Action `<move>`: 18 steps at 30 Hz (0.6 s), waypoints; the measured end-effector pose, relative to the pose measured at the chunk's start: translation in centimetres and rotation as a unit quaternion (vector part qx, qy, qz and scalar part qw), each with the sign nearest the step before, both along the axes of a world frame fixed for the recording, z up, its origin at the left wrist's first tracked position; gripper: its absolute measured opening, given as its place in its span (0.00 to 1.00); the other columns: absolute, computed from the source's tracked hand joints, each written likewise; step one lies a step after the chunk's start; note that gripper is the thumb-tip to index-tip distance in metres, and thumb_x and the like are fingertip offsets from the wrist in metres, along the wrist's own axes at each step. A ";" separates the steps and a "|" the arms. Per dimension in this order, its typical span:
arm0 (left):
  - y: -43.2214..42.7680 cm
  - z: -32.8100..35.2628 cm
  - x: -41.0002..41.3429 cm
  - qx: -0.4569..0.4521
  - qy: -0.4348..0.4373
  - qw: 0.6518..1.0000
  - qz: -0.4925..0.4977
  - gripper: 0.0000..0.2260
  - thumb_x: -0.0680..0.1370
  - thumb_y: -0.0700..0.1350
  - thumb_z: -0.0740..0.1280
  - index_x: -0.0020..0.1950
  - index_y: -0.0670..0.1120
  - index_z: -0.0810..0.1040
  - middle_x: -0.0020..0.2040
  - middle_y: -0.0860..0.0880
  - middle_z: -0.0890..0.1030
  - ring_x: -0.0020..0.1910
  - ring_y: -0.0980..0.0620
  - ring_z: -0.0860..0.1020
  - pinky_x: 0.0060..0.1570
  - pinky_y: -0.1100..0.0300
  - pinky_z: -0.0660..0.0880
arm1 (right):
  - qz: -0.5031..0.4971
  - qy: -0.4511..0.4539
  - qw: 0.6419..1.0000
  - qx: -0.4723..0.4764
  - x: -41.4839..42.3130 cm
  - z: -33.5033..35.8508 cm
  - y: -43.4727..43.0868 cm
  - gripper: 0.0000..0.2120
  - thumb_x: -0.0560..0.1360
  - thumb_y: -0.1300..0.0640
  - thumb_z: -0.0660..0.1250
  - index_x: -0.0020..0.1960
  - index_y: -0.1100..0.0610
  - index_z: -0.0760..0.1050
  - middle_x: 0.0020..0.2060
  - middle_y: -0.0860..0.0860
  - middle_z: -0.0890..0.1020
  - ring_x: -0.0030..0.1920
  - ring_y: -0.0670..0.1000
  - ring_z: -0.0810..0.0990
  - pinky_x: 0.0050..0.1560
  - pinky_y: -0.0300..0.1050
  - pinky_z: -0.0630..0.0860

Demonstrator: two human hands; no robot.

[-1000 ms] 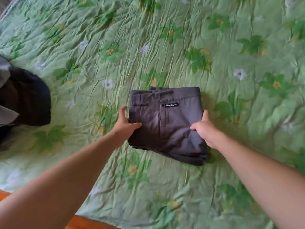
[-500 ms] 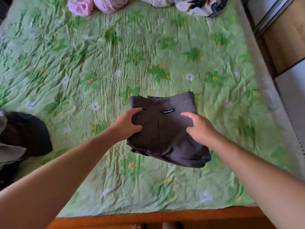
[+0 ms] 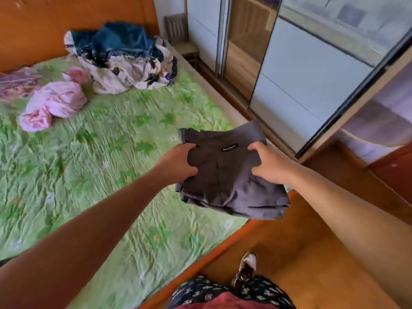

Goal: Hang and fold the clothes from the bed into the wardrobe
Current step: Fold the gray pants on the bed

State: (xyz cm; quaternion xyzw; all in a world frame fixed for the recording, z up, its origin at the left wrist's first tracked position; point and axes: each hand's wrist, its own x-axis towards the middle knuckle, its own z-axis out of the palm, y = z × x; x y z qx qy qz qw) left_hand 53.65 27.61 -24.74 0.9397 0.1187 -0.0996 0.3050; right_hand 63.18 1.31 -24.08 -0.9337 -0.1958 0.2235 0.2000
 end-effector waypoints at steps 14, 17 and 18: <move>-26.0 7.7 11.8 0.036 -0.049 0.991 -0.118 0.34 0.70 0.44 0.74 0.76 0.46 0.69 0.69 0.43 0.74 0.64 0.44 0.75 0.61 0.57 0.71 | -0.080 -0.054 0.995 0.005 5.6 7.6 -27.5 0.29 0.74 0.59 0.69 0.73 0.51 0.64 0.47 0.47 0.71 0.41 0.45 0.74 0.34 0.41 0.66; -31.9 7.6 14.6 0.035 -0.051 0.992 -0.110 0.34 0.70 0.44 0.74 0.75 0.46 0.69 0.69 0.43 0.74 0.64 0.44 0.75 0.62 0.57 0.70 | -0.079 -0.066 0.995 -0.005 8.6 7.9 -32.8 0.29 0.74 0.58 0.68 0.73 0.51 0.64 0.45 0.46 0.68 0.42 0.47 0.72 0.34 0.40 0.63; -33.5 7.5 15.6 0.034 -0.050 0.992 -0.108 0.34 0.70 0.44 0.74 0.76 0.46 0.69 0.69 0.43 0.74 0.65 0.44 0.74 0.62 0.57 0.70 | -0.078 -0.066 0.995 -0.010 9.7 8.0 -34.3 0.29 0.74 0.58 0.68 0.73 0.51 0.63 0.47 0.47 0.68 0.42 0.47 0.72 0.34 0.40 0.63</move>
